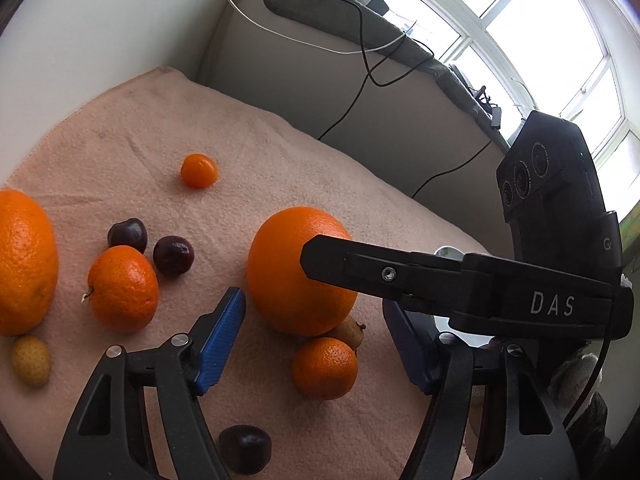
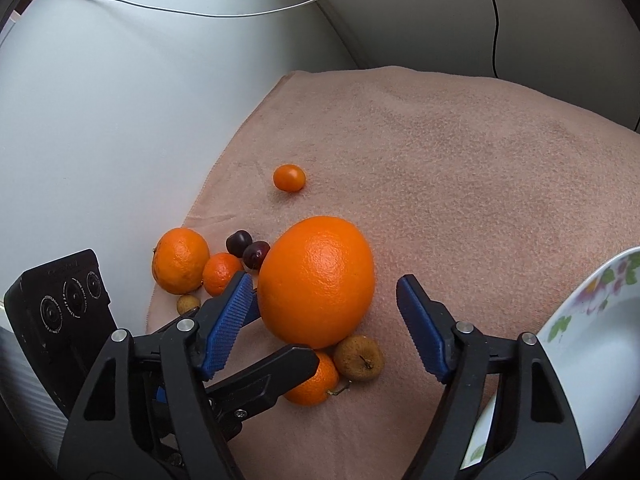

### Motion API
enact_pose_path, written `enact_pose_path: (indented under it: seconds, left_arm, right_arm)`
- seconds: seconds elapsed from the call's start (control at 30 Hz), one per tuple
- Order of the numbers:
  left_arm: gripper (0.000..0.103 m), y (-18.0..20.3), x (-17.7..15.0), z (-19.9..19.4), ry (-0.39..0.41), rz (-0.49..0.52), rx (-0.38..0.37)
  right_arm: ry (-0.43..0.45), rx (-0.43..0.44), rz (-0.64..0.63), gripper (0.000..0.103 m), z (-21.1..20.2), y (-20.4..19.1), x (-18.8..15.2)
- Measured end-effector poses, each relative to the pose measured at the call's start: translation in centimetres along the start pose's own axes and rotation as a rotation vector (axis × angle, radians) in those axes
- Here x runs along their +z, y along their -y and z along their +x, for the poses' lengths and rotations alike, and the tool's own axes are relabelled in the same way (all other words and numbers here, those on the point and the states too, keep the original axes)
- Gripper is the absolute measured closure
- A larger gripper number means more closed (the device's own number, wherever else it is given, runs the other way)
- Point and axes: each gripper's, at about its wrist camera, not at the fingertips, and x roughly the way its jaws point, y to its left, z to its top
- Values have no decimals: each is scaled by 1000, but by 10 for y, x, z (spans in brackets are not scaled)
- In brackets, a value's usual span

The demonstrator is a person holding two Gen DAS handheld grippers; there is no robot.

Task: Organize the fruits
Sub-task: 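Move the right gripper to the large smooth orange and close on it, then lift the orange with the right gripper and lower it into the floral plate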

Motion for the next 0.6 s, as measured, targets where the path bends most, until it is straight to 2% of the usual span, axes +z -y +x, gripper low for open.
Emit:
enact_pose_path:
  seconds: [0.23,0.6]
  left_arm:
    - [39,-2,0,5,-8,-2,4]
    - [43,-1,0,4,-1,1,17]
  right_arm:
    - [-20,14,-21,37,3,-4,1]
    - [-2,-22,-39,37,-2,-11,-2]
